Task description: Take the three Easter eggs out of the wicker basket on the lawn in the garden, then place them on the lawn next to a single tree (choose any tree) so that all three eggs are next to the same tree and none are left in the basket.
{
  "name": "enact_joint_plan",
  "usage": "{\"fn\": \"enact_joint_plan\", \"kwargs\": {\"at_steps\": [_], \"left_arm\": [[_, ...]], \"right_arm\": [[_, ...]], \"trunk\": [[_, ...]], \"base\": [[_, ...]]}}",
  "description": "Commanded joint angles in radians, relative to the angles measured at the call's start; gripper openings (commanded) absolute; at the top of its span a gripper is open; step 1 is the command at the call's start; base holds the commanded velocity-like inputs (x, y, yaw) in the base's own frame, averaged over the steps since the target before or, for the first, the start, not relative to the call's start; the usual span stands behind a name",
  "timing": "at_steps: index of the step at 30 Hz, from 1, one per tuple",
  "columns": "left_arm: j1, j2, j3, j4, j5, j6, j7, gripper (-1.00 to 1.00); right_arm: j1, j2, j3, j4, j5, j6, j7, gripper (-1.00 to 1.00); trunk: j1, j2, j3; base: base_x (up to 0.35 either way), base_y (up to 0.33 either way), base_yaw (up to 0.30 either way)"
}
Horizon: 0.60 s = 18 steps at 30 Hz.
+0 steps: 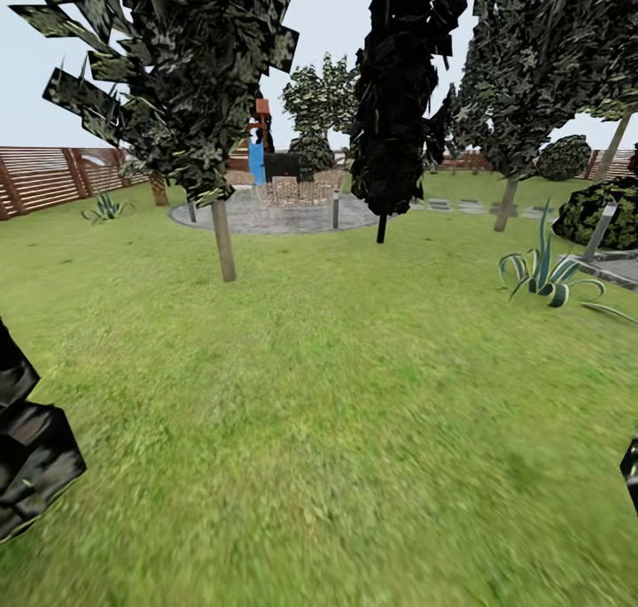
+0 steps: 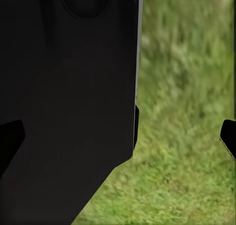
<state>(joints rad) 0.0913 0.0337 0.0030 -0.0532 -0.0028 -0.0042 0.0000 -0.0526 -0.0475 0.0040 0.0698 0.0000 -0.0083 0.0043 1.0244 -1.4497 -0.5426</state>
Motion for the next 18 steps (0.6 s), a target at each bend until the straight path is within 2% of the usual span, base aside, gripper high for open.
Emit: {"fn": "enact_joint_plan", "kwargs": {"at_steps": [1,18], "left_arm": [[0.001,0.000,0.000,-0.002,0.000,0.000,0.000,1.00],[0.001,0.000,0.000,-0.002,0.000,0.001,0.000,1.00]], "right_arm": [[-0.001,0.000,0.001,0.002,0.000,-0.001,0.000,1.00],[-0.001,0.000,-0.001,0.002,0.000,0.001,0.000,1.00]], "trunk": [[0.001,0.000,-0.001],[0.001,0.000,-0.001]], "base": [[0.330,0.000,-0.007],[0.329,0.000,0.000]]}}
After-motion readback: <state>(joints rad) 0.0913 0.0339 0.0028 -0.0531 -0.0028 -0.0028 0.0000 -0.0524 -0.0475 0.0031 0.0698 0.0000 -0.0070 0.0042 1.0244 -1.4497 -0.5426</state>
